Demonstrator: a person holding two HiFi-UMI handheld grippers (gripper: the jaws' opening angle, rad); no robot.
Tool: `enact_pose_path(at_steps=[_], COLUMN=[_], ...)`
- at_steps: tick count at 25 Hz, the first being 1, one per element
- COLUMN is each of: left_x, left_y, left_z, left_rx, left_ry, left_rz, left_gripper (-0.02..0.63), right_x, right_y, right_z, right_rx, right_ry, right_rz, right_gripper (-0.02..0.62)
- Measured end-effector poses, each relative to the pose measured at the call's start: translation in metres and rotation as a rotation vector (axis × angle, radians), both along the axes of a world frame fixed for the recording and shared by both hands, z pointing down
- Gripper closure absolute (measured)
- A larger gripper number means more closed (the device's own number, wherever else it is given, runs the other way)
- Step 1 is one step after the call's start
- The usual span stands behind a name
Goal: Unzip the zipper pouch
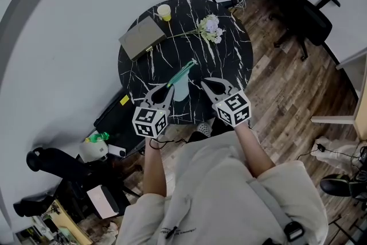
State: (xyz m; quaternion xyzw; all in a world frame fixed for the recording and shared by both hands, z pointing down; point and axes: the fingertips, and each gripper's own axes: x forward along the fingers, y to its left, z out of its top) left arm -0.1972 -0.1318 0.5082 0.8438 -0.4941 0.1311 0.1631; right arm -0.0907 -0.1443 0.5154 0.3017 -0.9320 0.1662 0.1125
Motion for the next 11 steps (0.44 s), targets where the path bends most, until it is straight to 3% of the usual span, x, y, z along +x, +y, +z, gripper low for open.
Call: enact_pose_path(at_steps=[11], left_x=[0.0003], left_y=[0.0051], left_z=[-0.0012], left_rx=[0.004], left_ry=[-0.01], left_rz=[0.008], left_gripper=[0.552], right_x=[0.0], right_y=[0.0067], right_z=[0.0054], right_rx=[-0.024], right_ry=[-0.007], right_rz=[-0.002], right_gripper=[0.591])
